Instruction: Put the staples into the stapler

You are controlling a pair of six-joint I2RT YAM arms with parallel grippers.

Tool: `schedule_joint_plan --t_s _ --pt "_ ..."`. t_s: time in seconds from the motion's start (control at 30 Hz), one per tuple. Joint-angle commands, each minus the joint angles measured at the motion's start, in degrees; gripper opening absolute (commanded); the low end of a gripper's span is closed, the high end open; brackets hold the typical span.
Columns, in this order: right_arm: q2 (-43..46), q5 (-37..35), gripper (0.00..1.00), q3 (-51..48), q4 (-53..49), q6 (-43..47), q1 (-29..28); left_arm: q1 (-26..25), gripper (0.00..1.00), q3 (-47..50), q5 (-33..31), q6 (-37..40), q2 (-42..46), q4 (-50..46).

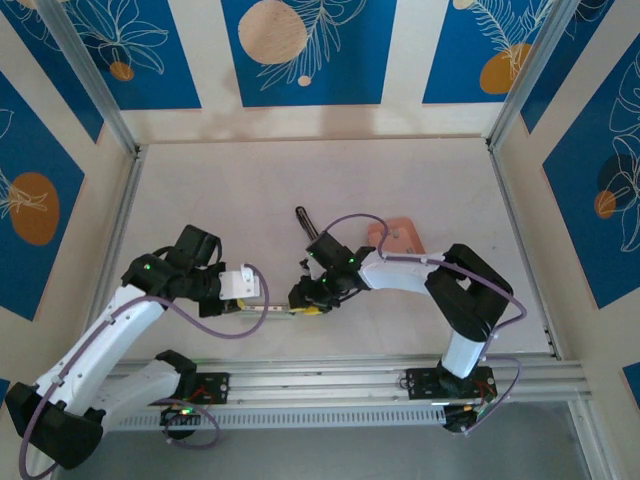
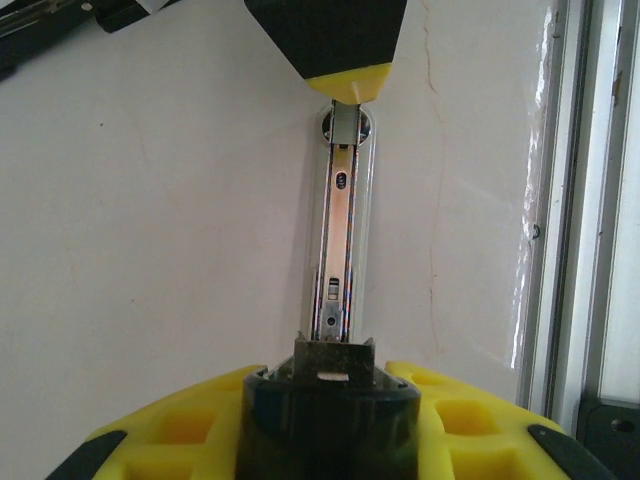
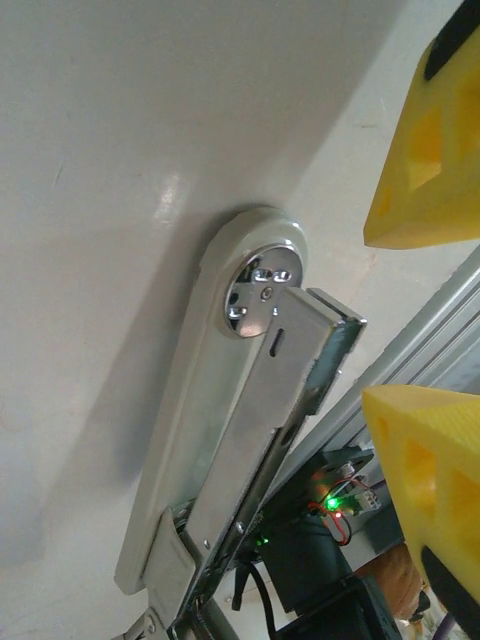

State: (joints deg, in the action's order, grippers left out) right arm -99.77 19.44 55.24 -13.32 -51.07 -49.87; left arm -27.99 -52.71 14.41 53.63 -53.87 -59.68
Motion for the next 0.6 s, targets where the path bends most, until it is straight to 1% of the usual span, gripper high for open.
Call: schedule_joint_plan --t_s 0.0,0.23,0.43,0.57 --pt "-1.5 2.2 0.4 2.2 -1.5 1.2 -0.3 -0.4 0.07 0.8 0.5 -0.8 1.7 1.7" --pt "-4.8 2.7 0.38 4.4 -1.3 2.2 -0.1 -0.3 0.07 1.6 0.9 -1.5 1.7 2.1" --pt "-7.1 2.4 0.31 5.1 -1.4 2.5 0.3 -0.4 0.07 1.9 1.6 -2.7 1.4 2.4" --pt "-7.7 3.2 0.3 5.1 -0.2 2.6 1.0 -0.5 0.05 1.1 2.2 -4.6 0.4 3.3"
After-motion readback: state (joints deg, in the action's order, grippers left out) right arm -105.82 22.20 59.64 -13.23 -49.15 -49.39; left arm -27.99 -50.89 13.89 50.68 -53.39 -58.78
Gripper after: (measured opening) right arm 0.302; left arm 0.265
